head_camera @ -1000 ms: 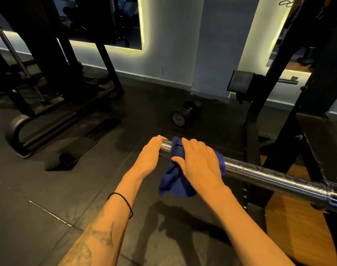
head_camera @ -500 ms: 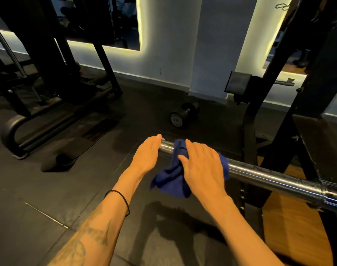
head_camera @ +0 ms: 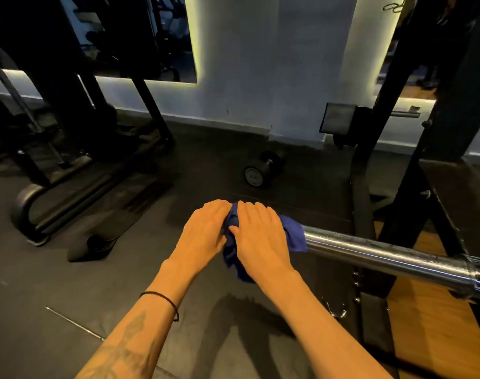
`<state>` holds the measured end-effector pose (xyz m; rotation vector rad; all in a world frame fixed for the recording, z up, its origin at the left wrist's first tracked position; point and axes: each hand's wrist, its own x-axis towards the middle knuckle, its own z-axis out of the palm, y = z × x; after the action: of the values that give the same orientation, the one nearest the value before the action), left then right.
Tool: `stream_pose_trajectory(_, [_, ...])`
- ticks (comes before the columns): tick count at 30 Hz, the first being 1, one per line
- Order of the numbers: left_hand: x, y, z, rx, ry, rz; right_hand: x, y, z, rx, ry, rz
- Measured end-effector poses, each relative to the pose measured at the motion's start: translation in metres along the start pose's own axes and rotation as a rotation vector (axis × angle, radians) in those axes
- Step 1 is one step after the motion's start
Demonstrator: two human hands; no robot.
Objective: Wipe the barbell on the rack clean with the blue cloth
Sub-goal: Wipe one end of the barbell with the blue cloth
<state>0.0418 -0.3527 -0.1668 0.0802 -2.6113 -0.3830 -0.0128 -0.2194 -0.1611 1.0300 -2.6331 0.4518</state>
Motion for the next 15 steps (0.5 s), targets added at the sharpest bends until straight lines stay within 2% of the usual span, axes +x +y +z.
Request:
stream_pose_trajectory(4, [-0.001,-0.006,0.005,0.031,-0.003,0.078,-0.024,0.032,-0.013,-0.070,0.060,-0.027])
stream_pose_trajectory(7, [-0.005,-0.006,0.005,0.074,-0.030,0.055,-0.042,0.042,-0.014,-0.108,0.069,0.021])
stream_pose_trajectory(12, [0.008,-0.007,-0.003,0.125,-0.064,0.103,-0.020,0.017,-0.004,-0.120,0.057,0.039])
stream_pose_trajectory(15, [0.019,-0.003,-0.015,0.101,-0.126,0.040,-0.008,-0.003,0.004,-0.117,0.058,-0.032])
